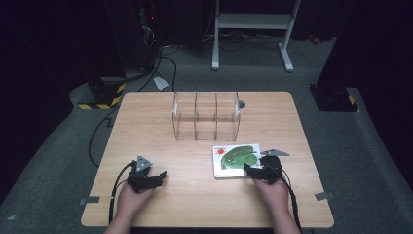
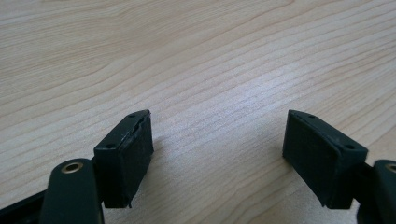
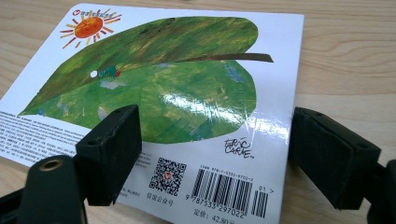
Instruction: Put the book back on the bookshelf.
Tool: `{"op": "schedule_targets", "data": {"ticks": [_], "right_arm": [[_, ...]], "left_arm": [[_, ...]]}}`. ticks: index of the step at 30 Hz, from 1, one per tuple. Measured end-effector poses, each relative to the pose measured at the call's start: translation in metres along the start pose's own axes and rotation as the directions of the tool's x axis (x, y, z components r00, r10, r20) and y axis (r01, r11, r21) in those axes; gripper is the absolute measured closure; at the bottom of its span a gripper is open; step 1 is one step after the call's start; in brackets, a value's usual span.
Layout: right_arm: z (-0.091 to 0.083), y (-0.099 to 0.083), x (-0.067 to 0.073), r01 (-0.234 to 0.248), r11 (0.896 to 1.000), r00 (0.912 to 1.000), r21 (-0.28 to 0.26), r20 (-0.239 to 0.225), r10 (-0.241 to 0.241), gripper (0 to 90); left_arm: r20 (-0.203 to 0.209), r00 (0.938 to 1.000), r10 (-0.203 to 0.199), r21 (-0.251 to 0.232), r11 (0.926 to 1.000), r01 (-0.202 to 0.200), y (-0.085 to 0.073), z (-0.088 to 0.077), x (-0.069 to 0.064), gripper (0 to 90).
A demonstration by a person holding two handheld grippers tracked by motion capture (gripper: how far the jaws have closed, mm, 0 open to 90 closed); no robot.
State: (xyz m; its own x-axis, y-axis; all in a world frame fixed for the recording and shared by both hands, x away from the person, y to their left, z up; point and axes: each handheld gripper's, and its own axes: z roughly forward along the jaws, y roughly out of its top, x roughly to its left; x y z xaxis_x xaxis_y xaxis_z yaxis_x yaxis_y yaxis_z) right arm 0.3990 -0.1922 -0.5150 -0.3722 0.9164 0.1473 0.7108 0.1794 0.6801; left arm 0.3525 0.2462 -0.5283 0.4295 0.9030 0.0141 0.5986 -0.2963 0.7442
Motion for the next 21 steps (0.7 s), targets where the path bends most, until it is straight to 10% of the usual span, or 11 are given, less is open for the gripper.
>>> {"op": "schedule_targets", "data": {"ticks": [21], "right_arm": [[0.004,-0.006,0.054,0.089,0.996,0.9948,0.018,-0.051,-0.088,17.4]], "left_arm": [[-0.008,0.9989,-0.046,0.021,0.9987,0.047,0.001,-0.002,0.000,24.4]]}}
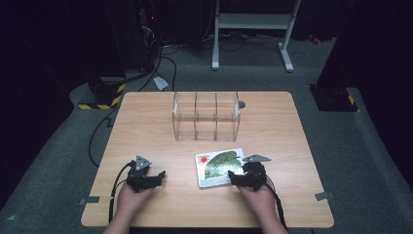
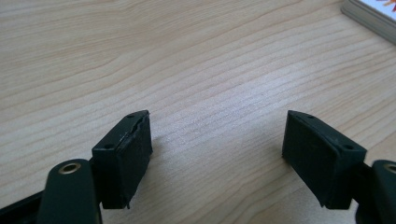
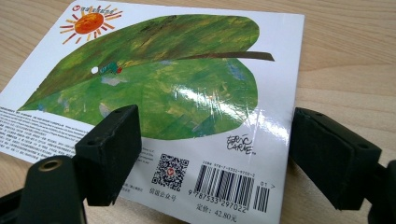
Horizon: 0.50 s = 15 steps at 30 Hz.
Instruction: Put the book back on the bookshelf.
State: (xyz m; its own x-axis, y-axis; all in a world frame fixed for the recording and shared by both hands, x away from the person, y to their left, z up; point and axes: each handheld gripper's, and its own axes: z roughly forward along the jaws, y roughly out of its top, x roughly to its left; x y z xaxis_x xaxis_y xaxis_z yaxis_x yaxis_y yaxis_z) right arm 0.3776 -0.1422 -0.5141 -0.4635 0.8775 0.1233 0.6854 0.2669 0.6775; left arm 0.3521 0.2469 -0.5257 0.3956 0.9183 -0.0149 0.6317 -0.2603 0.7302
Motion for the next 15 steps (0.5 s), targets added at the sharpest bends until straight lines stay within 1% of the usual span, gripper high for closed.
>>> {"op": "schedule_targets", "data": {"ticks": [1,2,3,4,5,6,8,11,12,13,14,15], "right_arm": [[0.000,0.000,0.001,-0.002,1.000,1.0000,0.000,0.000,0.002,17.3],[0.000,-0.001,0.001,-0.003,1.000,1.0000,0.001,0.001,0.003,17.2],[0.000,-0.002,0.001,0.005,1.000,1.0000,-0.007,0.002,-0.005,17.1],[-0.001,-0.002,0.002,-0.001,1.000,1.0000,-0.006,0.003,0.001,17.2],[-0.001,-0.002,0.002,-0.001,1.000,1.0000,-0.006,0.003,0.001,17.2],[-0.002,-0.002,0.001,0.003,1.000,1.0000,0.002,-0.004,-0.003,17.1],[-0.003,-0.003,0.001,0.006,1.000,1.0000,0.004,-0.002,-0.006,17.1],[-0.004,-0.004,0.001,0.005,1.000,1.0000,0.004,-0.005,-0.005,17.2],[-0.004,-0.004,0.002,0.006,1.000,1.0000,0.000,-0.004,-0.006,17.2],[-0.004,-0.005,0.001,0.021,1.000,0.9998,-0.008,-0.004,-0.021,17.4],[-0.004,-0.005,0.001,0.024,1.000,0.9997,-0.007,-0.006,-0.024,17.6],[-0.005,-0.005,0.001,0.017,1.000,0.9998,-0.003,-0.004,-0.017,17.7]], "left_arm": [[0.002,1.0000,-0.009,-0.001,1.0000,0.009,0.000,0.000,0.000,25.1],[0.014,0.9996,-0.024,-0.003,0.9997,0.025,0.000,-0.001,-0.001,26.0],[0.021,0.9992,-0.033,-0.007,0.9994,0.033,0.000,-0.002,-0.002,26.5],[0.018,0.9996,-0.023,-0.012,0.9997,0.023,0.000,-0.002,-0.003,26.4],[0.018,0.9996,-0.023,-0.012,0.9997,0.023,0.000,-0.002,-0.003,26.4],[0.025,0.9995,-0.021,-0.022,0.9995,0.022,0.002,-0.003,-0.008,26.3],[0.024,0.9995,-0.019,-0.026,0.9995,0.019,0.002,-0.003,-0.009,26.2],[0.053,0.9982,-0.029,-0.035,0.9989,0.031,0.003,-0.005,-0.014,26.9],[0.062,0.9978,-0.023,-0.038,0.9990,0.025,0.003,-0.006,-0.016,27.6],[0.070,0.9974,-0.017,-0.043,0.9989,0.020,0.003,-0.006,-0.018,27.6],[0.080,0.9967,-0.018,-0.046,0.9987,0.021,0.004,-0.007,-0.021,27.6],[0.086,0.9962,-0.010,-0.056,0.9983,0.015,0.004,-0.007,-0.025,27.5]]}}
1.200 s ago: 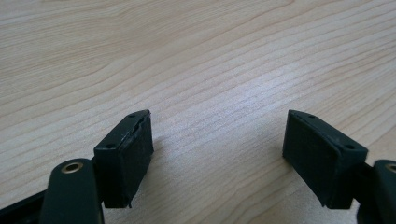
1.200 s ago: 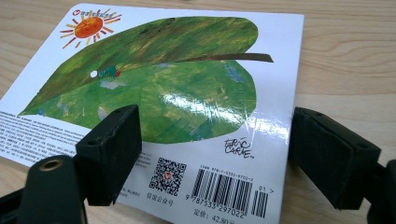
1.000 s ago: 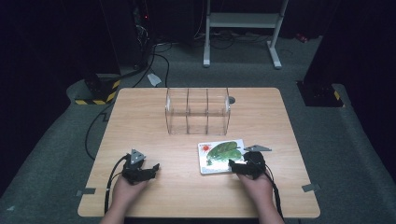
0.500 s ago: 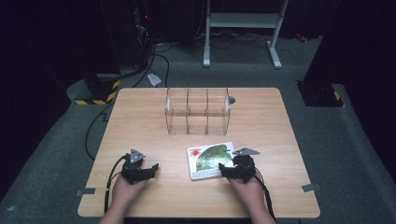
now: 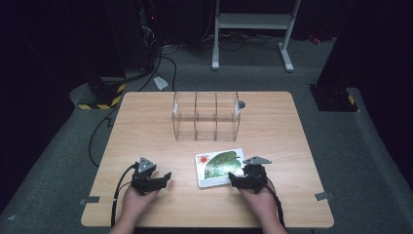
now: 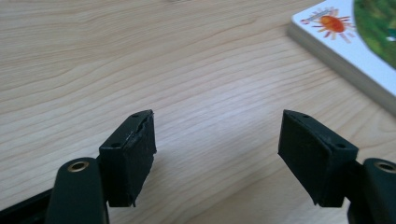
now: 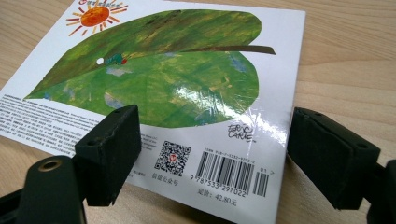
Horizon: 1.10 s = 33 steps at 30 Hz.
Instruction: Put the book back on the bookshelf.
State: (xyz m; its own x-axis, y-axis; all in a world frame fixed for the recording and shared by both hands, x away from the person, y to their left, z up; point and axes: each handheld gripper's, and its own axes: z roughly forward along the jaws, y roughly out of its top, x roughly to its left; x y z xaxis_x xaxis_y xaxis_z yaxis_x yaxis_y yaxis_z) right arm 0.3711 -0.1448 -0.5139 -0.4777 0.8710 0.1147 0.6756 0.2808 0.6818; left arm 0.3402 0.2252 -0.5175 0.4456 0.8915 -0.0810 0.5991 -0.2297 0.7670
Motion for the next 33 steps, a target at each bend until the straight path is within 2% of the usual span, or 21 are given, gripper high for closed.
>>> {"op": "schedule_targets", "data": {"ticks": [4,8,10,13,15,21,24,25,27,33], "right_arm": [[-0.003,-0.002,-0.002,0.015,1.000,0.9999,0.002,0.002,-0.015,18.6],[-0.004,-0.003,-0.004,0.004,1.000,0.9998,0.001,-0.021,-0.004,20.4],[-0.004,-0.004,-0.001,0.011,1.000,0.9999,-0.005,-0.009,-0.012,20.2],[-0.005,-0.004,0.003,0.014,1.000,0.9999,-0.007,0.010,-0.014,20.2],[-0.006,-0.005,0.005,0.024,1.000,0.9994,-0.014,0.023,-0.024,20.1],[-0.005,-0.007,0.010,0.034,0.999,0.9994,-0.015,0.006,-0.034,19.9],[-0.004,-0.007,0.015,0.033,0.999,0.9995,-0.013,-0.001,-0.033,19.9],[-0.003,-0.007,0.018,0.039,0.999,0.9992,-0.015,-0.007,-0.039,19.9],[-0.003,-0.006,0.019,0.041,0.999,0.9991,-0.016,-0.010,-0.041,19.9],[0.000,-0.006,0.029,0.061,0.998,0.9978,-0.022,-0.026,-0.061,19.9]], "left_arm": [[0.033,0.9994,0.008,-0.026,0.9996,-0.007,0.001,-0.002,-0.011,27.5],[0.074,0.9972,-0.009,-0.040,0.9991,0.012,0.003,-0.003,-0.019,27.7],[0.094,0.9955,-0.018,-0.045,0.9987,0.022,0.004,-0.002,-0.024,27.7],[0.107,0.9942,-0.007,-0.044,0.9990,0.011,0.005,0.000,-0.028,27.6],[0.115,0.9933,-0.003,-0.042,0.9991,0.008,0.006,0.001,-0.030,27.7],[0.145,0.9894,0.012,-0.063,0.9980,-0.003,0.007,0.001,-0.033,27.6],[0.144,0.9894,0.018,-0.062,0.9980,-0.009,0.007,0.002,-0.034,27.7],[0.167,0.9859,-0.006,-0.058,0.9982,0.016,0.007,0.003,-0.035,27.7],[0.177,0.9842,-0.015,-0.061,0.9978,0.026,0.007,0.003,-0.035,27.7],[0.189,0.9819,-0.013,-0.052,0.9984,0.023,0.006,0.004,-0.038,28.1]]}}
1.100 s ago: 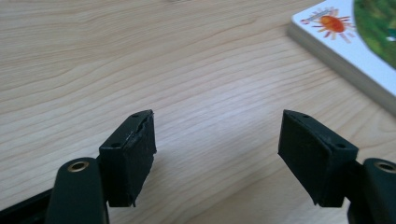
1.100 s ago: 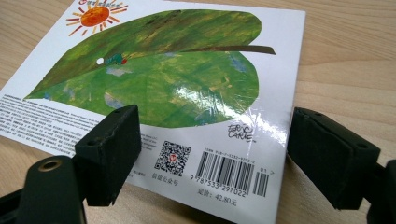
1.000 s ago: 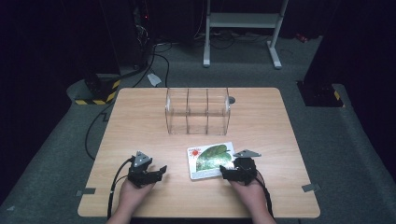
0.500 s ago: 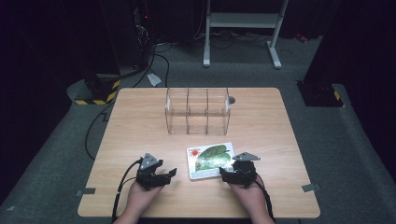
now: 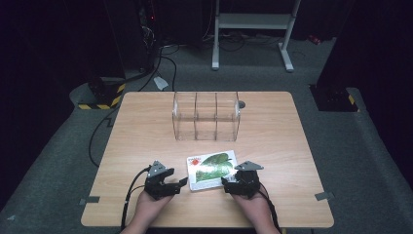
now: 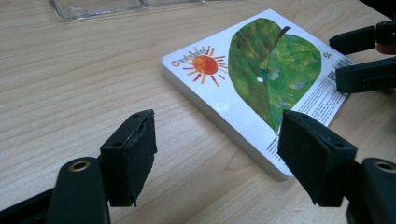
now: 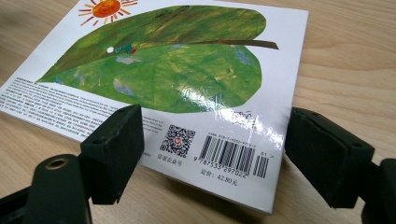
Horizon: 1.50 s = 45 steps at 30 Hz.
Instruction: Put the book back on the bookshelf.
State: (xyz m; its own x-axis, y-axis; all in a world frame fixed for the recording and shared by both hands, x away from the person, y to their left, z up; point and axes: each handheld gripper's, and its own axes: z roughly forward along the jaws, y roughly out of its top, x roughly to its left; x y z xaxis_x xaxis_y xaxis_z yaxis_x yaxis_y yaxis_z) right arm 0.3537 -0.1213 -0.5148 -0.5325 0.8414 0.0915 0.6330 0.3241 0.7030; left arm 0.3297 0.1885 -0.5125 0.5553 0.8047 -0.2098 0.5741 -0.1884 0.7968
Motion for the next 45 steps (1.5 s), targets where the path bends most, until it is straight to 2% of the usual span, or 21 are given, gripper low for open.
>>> {"op": "schedule_targets", "data": {"ticks": [5,6,9,13,22,27,35,38,42,45], "right_arm": [[0.003,0.001,0.005,0.007,1.000,0.9998,-0.003,-0.016,-0.007,19.9],[0.003,0.001,0.006,0.017,1.000,0.9997,-0.007,-0.017,-0.017,19.8],[0.003,0.001,0.007,0.006,1.000,0.9998,0.002,-0.018,-0.006,19.8],[0.005,0.001,0.012,0.017,1.000,0.9996,0.000,-0.023,-0.017,18.6],[0.007,0.002,0.017,0.034,0.999,0.9989,-0.006,-0.033,-0.034,18.6],[0.008,0.003,0.022,0.035,0.999,0.9984,-0.004,-0.044,-0.036,18.6],[0.008,0.003,0.025,0.052,0.999,0.9980,-0.007,-0.035,-0.052,17.8],[0.008,0.002,0.027,0.048,0.999,0.9983,-0.007,-0.033,-0.048,16.9],[0.008,0.003,0.029,0.068,0.998,0.9971,-0.002,-0.033,-0.068,16.3],[0.008,0.002,0.032,0.065,0.998,0.9973,-0.006,-0.035,-0.065,16.3]], "left_arm": [[0.006,1.0000,-0.007,0.018,0.9998,0.007,-0.001,0.002,-0.003,28.4],[0.006,1.0000,0.001,0.029,0.9996,-0.001,-0.001,0.003,-0.004,28.4],[0.017,0.9999,-0.004,0.040,0.9992,0.003,-0.001,0.005,-0.006,28.6],[0.034,0.9994,-0.008,0.057,0.9984,0.006,-0.003,0.008,-0.009,29.1],[0.034,0.9994,0.000,0.094,0.9956,-0.003,-0.005,0.013,-0.010,29.1],[0.035,0.9993,-0.009,0.096,0.9953,0.005,-0.005,0.014,-0.010,29.1],[0.039,0.9992,-0.009,0.098,0.9952,0.005,-0.004,0.014,-0.007,29.0],[0.043,0.9986,-0.029,0.091,0.9956,0.025,-0.003,0.016,-0.004,29.0],[0.035,0.9988,-0.035,0.085,0.9958,0.032,0.000,0.019,0.000,29.0],[0.025,0.9992,-0.031,0.083,0.9961,0.029,0.000,0.019,0.002,29.5]]}}
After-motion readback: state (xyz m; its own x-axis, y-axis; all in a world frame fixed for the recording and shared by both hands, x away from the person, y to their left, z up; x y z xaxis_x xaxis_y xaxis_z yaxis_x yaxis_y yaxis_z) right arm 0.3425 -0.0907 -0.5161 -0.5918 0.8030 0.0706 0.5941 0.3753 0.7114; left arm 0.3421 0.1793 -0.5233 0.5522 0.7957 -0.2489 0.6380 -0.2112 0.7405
